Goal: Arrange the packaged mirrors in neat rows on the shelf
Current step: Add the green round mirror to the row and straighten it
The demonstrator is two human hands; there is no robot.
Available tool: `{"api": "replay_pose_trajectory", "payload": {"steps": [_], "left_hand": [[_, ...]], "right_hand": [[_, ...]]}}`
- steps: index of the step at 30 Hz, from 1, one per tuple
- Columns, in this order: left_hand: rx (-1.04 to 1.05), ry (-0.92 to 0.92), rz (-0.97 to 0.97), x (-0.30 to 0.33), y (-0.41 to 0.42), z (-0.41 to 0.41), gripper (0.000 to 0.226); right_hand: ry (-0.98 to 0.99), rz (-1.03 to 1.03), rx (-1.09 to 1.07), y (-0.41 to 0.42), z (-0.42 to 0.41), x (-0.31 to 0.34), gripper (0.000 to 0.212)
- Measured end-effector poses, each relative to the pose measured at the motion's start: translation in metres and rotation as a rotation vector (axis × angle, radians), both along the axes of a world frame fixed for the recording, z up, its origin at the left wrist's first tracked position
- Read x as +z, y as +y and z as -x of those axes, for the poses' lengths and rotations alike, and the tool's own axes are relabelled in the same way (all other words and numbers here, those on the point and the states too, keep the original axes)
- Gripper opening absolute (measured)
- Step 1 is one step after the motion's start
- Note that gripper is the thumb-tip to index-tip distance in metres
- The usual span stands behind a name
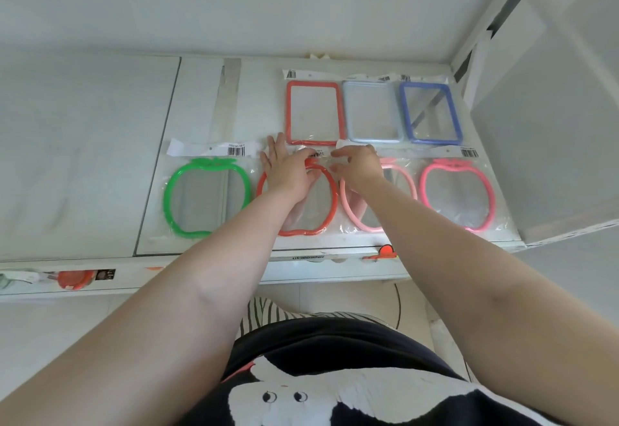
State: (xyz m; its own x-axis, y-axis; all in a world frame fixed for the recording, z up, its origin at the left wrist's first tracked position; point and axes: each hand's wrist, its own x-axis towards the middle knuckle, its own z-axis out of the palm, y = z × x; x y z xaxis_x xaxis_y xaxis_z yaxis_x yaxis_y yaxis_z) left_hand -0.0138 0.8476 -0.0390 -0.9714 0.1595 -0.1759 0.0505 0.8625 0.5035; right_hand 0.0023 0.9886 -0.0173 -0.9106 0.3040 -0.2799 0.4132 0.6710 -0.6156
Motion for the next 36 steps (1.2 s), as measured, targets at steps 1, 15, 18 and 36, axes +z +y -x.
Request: {"api": "replay_pose_trajectory", "payload": {"steps": [1, 15, 18, 36], "left_hand": [[-0.001, 0.010, -0.005, 0.001, 0.000, -0.001, 0.048], [-0.028, -0.019, 0.166, 0.001, 0.013, -0.025, 0.078], [-0.029, -0.005, 0.174, 0.001, 0.014, -0.023, 0.077], [-0.047, 0.044, 0.106, 0.009, 0.015, -0.019, 0.070]], "right_hand": [[0.031, 0.012, -0.009, 0.002, -0.003, 0.001, 0.032], [-0.014, -0.256, -0.046, 0.028, -0.055, 0.002, 0.073], [-0.013, -0.260, -0.051, 0.028, -0.056, 0.001, 0.072], [-0.009, -0.216, -0.051, 0.030, -0.053, 0.008, 0.073]]}}
